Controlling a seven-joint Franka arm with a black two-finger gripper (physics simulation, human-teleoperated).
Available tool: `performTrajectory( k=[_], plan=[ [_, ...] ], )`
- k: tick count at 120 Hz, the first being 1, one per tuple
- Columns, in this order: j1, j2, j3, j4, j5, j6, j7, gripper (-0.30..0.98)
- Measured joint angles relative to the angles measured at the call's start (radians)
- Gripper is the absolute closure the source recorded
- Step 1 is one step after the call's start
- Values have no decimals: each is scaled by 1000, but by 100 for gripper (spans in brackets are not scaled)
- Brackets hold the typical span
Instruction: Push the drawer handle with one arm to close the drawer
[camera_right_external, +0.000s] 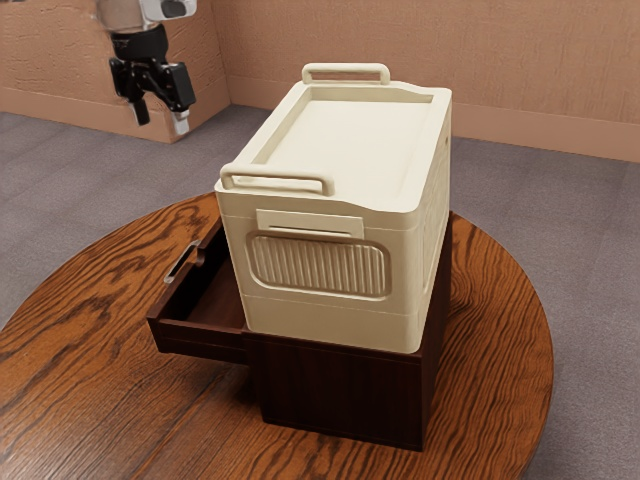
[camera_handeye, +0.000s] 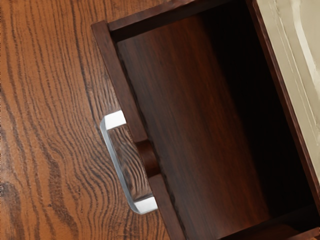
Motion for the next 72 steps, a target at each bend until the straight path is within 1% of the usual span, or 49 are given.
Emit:
performTrajectory(
  k=[30, 34, 41, 48, 56, 62, 72],
  plan=[
    [-3, -6, 0, 6, 20, 39, -54, 0],
    [1, -40, -1, 6, 20, 42, -58, 0],
    [5, -166, 0, 2, 23, 47, -48, 0],
    [18, -291, 4, -55, 24, 50, 36, 0],
    [76, -385, 15, -216, 44, 68, 163, 0],
    [112, -409, 13, -287, 85, 84, 250, 0],
    [118, -411, 11, -276, 133, 70, 379, 0]
  ],
)
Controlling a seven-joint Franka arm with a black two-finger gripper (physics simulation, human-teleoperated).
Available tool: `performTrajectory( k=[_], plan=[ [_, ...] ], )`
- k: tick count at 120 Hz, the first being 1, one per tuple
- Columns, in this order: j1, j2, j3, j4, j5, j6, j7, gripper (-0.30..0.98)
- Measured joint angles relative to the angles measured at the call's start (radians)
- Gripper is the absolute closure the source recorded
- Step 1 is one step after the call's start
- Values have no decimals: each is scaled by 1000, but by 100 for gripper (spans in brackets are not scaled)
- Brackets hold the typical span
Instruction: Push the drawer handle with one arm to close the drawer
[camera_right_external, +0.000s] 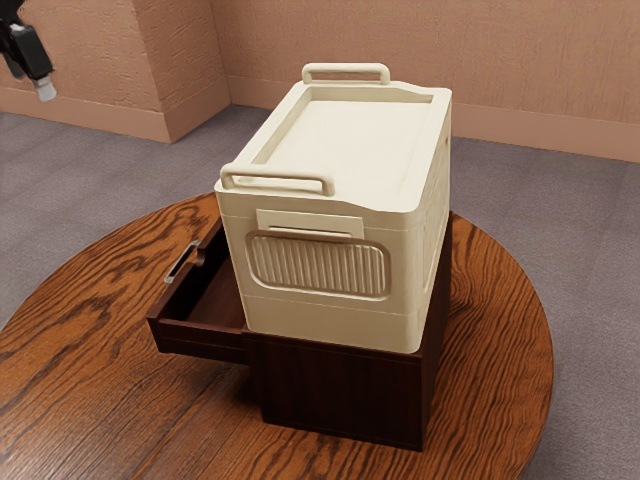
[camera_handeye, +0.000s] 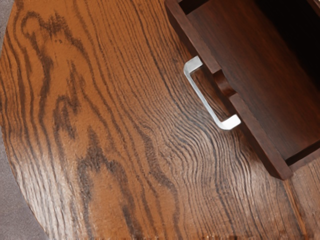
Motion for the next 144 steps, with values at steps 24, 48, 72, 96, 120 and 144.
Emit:
performTrajectory(
  k=[24, 48, 72, 96, 120, 144],
  plan=[
    [-4, -39, -52, 166, 43, -145, 245, 0],
    [138, 23, -57, -32, 60, -52, 424, 0],
    [223, 75, -56, -214, 55, 179, 578, 0],
    [257, 106, -58, -345, 25, 354, 690, 0],
    [277, 199, -63, -405, -10, 490, 772, 30],
    [281, 273, -101, -421, -13, 582, 838, 63]
  ],
)
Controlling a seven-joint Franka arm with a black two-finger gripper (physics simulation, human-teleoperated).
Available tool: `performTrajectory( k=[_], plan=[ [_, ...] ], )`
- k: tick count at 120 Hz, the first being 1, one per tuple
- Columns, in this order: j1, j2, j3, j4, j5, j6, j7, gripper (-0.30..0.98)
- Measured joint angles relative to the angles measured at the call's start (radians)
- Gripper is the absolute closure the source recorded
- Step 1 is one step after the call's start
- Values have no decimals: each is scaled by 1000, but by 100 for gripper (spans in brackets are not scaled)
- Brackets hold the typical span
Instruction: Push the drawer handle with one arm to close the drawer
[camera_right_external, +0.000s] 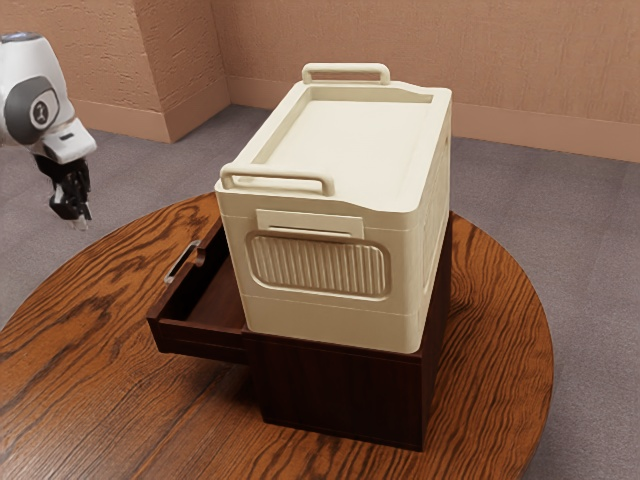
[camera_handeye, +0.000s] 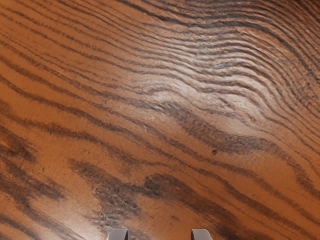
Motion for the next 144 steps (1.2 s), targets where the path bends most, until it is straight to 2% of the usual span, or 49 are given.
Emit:
performTrajectory(
  k=[17, 40, 66, 87, 144],
  plan=[
    [-15, 3, -39, -46, -4, 66, 42, 72],
    [-10, 3, -85, -102, -20, 141, 97, 76],
    [-3, -1, -122, -156, -66, 186, 160, 78],
    [45, -6, -199, -194, -111, 201, 219, 78],
    [49, 4, -266, -210, -207, 232, 333, 79]
  ],
)
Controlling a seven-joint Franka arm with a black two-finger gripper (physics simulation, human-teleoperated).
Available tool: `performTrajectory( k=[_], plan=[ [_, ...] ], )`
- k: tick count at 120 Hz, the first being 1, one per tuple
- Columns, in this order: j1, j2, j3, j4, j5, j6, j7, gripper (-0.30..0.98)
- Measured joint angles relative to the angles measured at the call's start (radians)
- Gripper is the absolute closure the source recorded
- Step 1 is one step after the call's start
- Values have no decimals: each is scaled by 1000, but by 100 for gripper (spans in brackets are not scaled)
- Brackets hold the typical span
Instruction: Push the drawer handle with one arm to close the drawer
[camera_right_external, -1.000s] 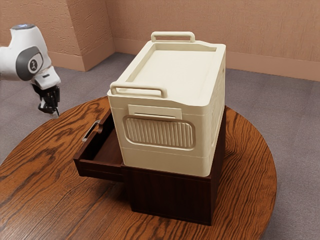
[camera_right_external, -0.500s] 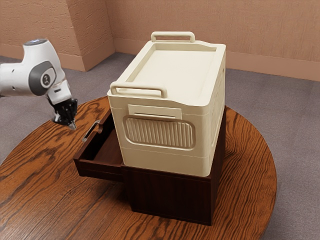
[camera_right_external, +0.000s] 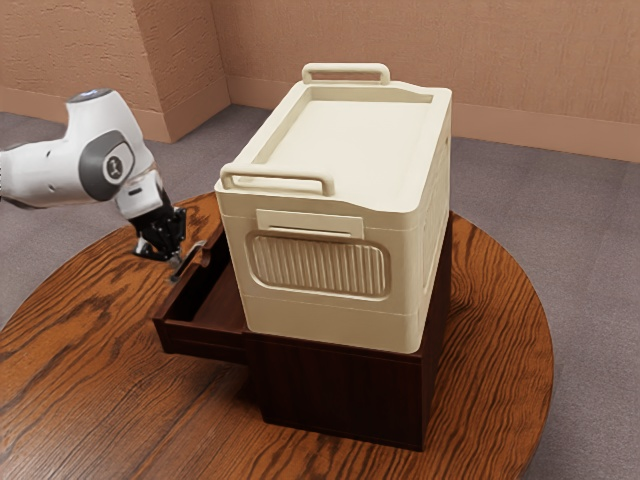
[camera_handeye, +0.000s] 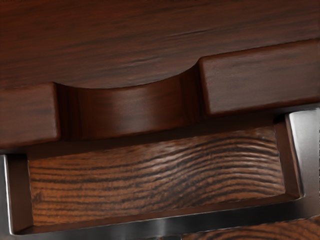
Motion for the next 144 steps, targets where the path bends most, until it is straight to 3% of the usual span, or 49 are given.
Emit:
performTrajectory(
  k=[80, 144],
  plan=[
    [-3, 27, -71, 1, -153, 4, 76, 78],
    [-3, 41, -145, 5, -234, 4, 110, 78]
  ],
)
